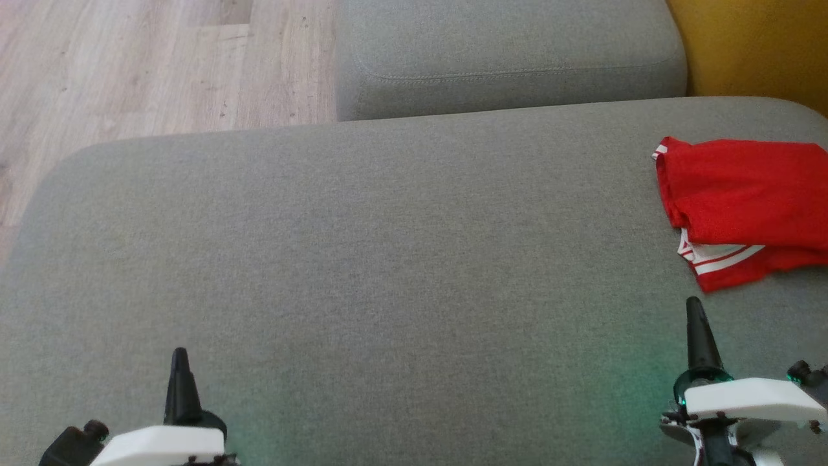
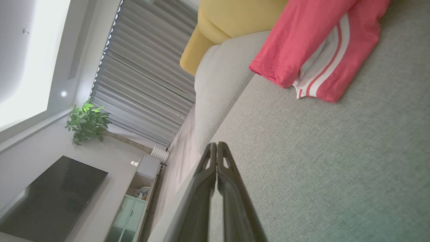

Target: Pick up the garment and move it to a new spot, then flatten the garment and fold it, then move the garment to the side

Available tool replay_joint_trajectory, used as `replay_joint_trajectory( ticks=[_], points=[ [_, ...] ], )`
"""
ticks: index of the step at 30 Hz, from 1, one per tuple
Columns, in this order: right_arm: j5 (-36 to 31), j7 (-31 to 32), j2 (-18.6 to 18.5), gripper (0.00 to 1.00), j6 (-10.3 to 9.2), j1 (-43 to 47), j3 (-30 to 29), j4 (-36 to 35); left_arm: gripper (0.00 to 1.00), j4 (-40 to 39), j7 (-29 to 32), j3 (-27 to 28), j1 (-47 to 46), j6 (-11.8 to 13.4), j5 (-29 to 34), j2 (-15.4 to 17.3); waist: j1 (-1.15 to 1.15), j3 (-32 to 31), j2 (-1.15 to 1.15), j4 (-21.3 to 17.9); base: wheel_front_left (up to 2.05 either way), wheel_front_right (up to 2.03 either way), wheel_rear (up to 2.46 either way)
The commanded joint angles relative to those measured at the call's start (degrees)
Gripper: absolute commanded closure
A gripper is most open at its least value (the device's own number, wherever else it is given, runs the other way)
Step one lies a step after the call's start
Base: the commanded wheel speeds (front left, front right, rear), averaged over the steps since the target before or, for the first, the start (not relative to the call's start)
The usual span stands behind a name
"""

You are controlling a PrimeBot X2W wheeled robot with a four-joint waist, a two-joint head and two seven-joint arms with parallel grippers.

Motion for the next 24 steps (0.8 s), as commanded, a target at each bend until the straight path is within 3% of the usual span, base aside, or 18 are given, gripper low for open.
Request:
replay_joint_trajectory(
  ticks=[1,24],
  points=[
    [2.39,0.44,-1.08,1.0,-0.02,-3.24,0.13,-1.41,1.0,-1.31,0.44,2.02,-3.53,-0.53,-2.16,0.87,0.0,0.02,0.0,-0.01,0.0,0.0,0.0],
    [17.34,4.1,-1.11,1.0,-0.03,-5.8,-2.32,-0.39,1.0,1.06,4.16,4.54,-7.13,-2.47,-17.06,0.83,0.0,0.27,0.0,-0.14,0.0,0.0,0.0]
  ],
)
